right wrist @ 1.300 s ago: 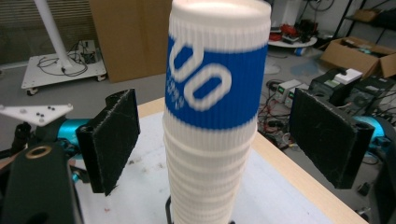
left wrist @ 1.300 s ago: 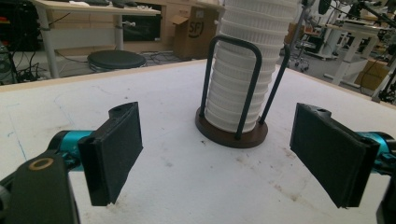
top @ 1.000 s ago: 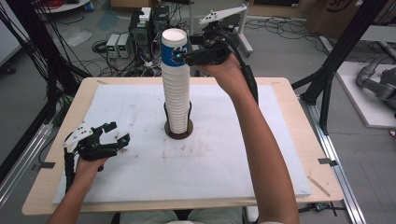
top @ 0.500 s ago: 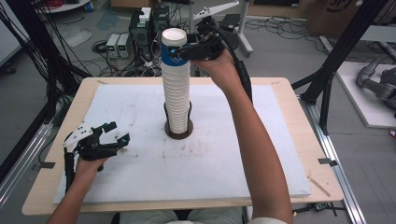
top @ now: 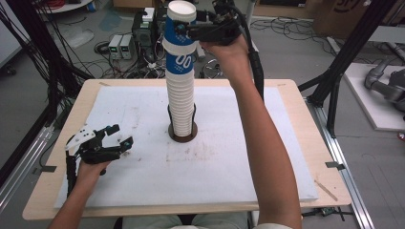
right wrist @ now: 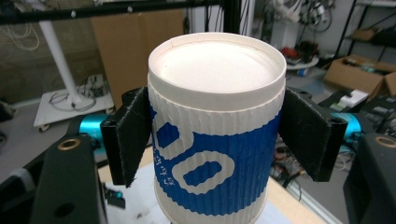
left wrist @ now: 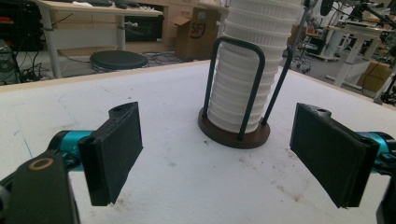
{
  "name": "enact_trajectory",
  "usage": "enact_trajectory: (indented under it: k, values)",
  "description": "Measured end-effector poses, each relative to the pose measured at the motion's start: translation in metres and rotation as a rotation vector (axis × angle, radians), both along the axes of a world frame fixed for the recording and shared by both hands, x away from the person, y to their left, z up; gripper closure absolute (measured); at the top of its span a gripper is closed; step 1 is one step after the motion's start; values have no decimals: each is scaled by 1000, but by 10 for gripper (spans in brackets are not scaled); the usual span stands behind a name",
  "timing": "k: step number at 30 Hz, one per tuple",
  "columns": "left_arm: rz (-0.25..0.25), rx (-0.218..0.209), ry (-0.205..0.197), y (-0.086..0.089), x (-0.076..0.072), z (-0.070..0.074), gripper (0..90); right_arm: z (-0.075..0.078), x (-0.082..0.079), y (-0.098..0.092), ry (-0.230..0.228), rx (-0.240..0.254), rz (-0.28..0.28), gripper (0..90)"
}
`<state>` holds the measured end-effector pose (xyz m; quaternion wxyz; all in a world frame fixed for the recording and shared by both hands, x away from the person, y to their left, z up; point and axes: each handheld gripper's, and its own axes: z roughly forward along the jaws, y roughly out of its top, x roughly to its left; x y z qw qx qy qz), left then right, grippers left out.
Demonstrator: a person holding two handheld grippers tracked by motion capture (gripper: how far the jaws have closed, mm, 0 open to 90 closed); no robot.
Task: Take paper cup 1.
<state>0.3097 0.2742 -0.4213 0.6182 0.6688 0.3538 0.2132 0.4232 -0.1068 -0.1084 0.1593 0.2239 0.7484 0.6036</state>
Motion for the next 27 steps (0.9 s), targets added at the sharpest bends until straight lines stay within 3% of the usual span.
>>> enact_trajectory:
  k: [8, 14, 20, 27]
  values:
    - [-1, -5, 3, 1, 0, 0, 167, 18, -16, -23, -48, 55, -20, 290]
    - [-15, -16, 1, 1, -2, 2, 167, 15, -37, -50, -71, 19, -18, 292]
    - [-32, -24, -1, 0, -3, 3, 167, -16, -59, -81, -52, -56, -16, 295]
    - [-73, -25, -15, -7, -4, 6, 167, -80, -73, -111, 10, -110, -12, 295]
